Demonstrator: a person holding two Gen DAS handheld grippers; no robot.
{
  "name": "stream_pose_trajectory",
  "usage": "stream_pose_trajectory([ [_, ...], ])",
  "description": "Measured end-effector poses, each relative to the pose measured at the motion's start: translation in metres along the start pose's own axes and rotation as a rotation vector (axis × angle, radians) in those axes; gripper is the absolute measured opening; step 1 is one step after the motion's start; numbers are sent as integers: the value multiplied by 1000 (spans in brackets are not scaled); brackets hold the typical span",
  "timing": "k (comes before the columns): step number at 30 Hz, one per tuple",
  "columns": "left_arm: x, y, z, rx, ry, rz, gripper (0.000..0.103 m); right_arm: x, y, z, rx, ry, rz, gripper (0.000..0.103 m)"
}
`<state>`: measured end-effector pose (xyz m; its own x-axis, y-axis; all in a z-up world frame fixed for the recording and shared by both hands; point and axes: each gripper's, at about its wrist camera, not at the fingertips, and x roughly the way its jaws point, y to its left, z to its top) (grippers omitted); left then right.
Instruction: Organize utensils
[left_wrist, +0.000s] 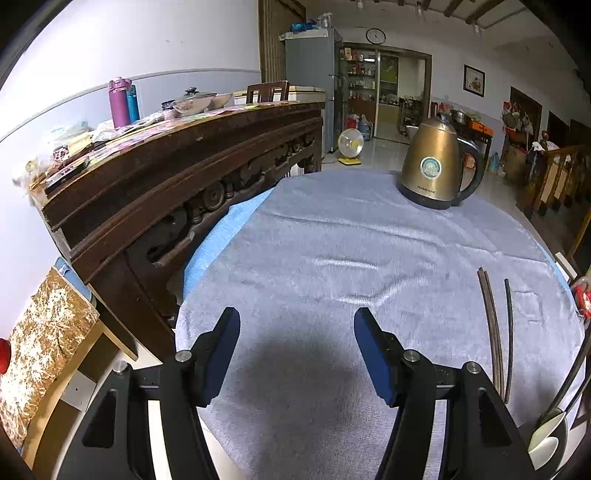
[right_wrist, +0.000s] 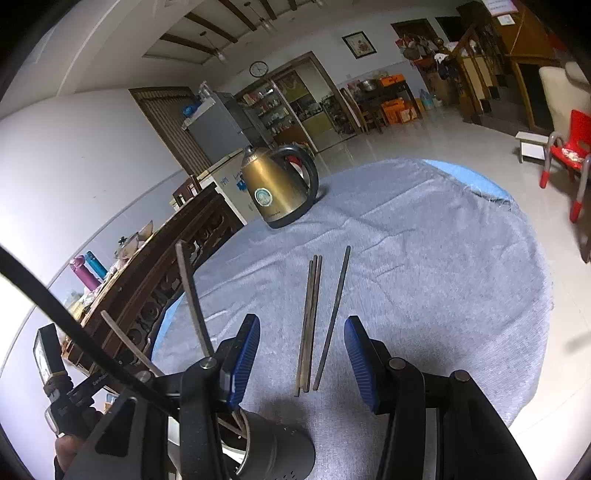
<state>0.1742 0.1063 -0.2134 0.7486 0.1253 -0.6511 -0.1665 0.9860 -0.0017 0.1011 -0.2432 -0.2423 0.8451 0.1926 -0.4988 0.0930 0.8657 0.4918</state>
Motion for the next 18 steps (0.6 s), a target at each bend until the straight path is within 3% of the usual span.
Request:
stream_pose_trajectory([
  [8,-15,2,1,7,-39,2,65,5,7,2,-13,-6,12,51],
  [18,-59,-5,0,39,-111,-16,65,-24,24,-1,-52,-49,37,51],
])
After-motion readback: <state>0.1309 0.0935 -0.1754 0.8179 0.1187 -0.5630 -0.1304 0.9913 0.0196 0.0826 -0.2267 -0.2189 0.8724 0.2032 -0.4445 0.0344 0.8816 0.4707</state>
